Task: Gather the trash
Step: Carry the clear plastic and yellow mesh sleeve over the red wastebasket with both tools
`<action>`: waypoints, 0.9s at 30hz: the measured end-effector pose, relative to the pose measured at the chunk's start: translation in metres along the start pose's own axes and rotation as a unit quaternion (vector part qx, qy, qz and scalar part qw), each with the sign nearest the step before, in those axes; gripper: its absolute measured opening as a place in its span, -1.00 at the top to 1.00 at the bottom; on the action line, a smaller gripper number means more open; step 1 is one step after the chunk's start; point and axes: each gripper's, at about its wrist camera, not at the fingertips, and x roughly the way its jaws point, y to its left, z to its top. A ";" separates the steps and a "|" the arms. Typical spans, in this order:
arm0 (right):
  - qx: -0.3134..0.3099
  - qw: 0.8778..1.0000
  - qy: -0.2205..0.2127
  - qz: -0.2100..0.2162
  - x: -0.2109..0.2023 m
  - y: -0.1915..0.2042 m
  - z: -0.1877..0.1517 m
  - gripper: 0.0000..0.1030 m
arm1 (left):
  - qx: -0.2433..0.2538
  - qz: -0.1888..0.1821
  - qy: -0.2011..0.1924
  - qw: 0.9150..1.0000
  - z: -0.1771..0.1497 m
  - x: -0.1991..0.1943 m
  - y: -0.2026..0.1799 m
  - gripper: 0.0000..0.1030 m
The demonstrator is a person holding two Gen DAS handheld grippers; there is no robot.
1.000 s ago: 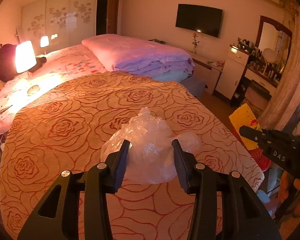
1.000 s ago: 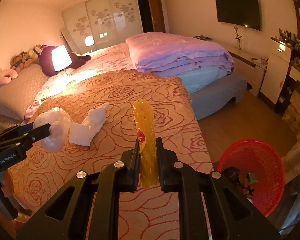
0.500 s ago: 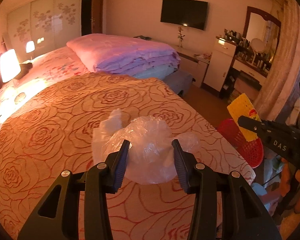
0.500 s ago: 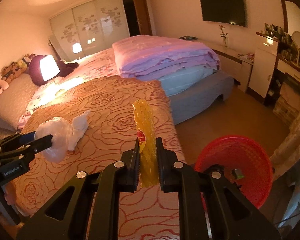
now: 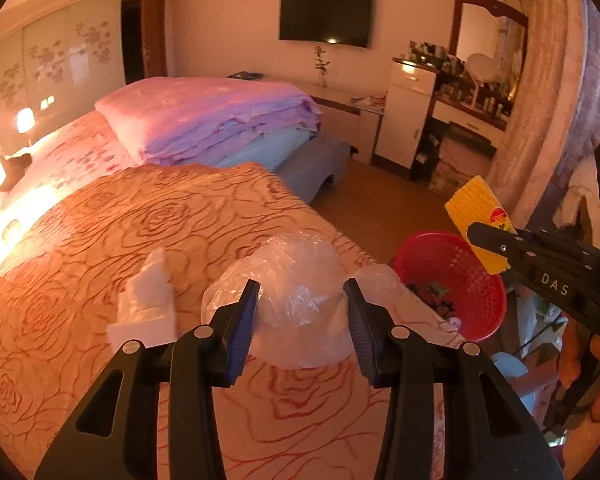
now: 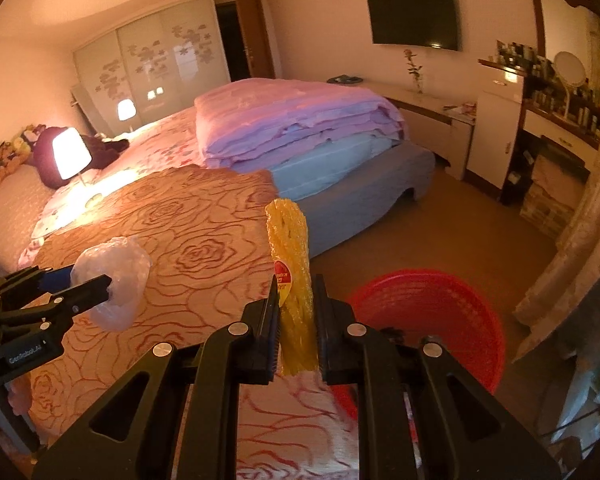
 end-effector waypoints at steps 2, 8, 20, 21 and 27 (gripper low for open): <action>0.003 1.000 -0.001 -0.007 -0.002 -0.008 0.000 0.71 | 0.005 -0.007 0.002 1.000 0.004 0.006 -0.007 0.20; 0.015 0.999 -0.002 -0.035 -0.007 -0.037 -0.006 0.71 | 0.012 -0.030 0.010 0.999 0.015 0.022 -0.027 0.20; 0.058 0.996 0.009 -0.069 -0.005 -0.091 -0.021 0.71 | 0.047 -0.076 0.035 0.995 0.020 0.059 -0.081 0.20; 0.062 0.995 0.010 -0.071 -0.005 -0.095 -0.022 0.71 | 0.049 -0.079 0.039 0.995 0.020 0.064 -0.086 0.20; 0.086 0.992 0.027 -0.085 0.003 -0.117 -0.028 0.71 | 0.067 -0.100 0.059 0.991 0.019 0.086 -0.115 0.20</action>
